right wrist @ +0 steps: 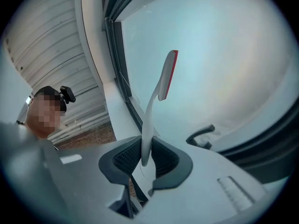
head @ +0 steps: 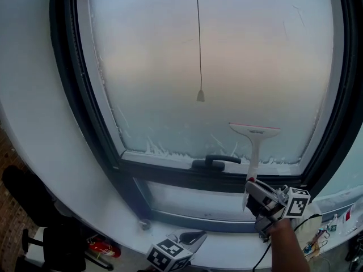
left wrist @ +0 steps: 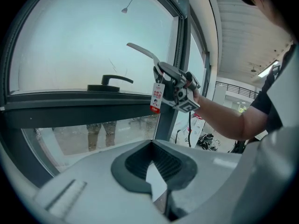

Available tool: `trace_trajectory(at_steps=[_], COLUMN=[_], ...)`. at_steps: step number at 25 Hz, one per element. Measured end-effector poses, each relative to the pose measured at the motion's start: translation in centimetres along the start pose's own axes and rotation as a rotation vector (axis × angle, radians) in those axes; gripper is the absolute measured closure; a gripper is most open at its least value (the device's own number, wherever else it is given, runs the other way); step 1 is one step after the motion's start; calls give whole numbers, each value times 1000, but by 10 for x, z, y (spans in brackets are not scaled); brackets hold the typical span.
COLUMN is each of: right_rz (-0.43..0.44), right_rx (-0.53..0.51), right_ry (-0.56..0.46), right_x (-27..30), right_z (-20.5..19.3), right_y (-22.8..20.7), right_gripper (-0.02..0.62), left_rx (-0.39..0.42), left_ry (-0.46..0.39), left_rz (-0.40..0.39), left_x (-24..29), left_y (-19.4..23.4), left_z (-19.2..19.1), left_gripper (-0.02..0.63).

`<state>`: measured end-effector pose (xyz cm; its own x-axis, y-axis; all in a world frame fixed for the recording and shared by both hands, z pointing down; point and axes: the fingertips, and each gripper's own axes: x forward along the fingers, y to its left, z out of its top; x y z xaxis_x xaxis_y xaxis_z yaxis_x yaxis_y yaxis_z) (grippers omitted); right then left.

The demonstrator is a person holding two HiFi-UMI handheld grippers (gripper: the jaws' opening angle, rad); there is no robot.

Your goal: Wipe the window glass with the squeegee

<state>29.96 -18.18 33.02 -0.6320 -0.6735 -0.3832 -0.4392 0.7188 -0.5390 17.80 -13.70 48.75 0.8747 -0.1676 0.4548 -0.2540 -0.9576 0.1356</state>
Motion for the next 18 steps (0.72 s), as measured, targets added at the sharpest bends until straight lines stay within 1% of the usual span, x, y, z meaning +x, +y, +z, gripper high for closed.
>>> trace_trajectory(at_steps=[4, 7, 14, 18], right_rz=[44, 66, 101, 100], right_rx=[-75, -120, -182, -217], right_ry=[4, 14, 17, 15], right_x=[2, 7, 13, 13], right_z=[44, 69, 114, 136], right_y=[18, 27, 42, 47], right_gripper=[509, 509, 509, 510], left_rx=[29, 30, 5, 5], left_ry=[5, 2, 6, -7], left_rz=[-15, -9, 15, 18], left_x=[15, 21, 32, 38], left_y=[-9, -13, -24, -30], left_z=[-1, 3, 14, 22], left_gripper=[606, 606, 606, 606])
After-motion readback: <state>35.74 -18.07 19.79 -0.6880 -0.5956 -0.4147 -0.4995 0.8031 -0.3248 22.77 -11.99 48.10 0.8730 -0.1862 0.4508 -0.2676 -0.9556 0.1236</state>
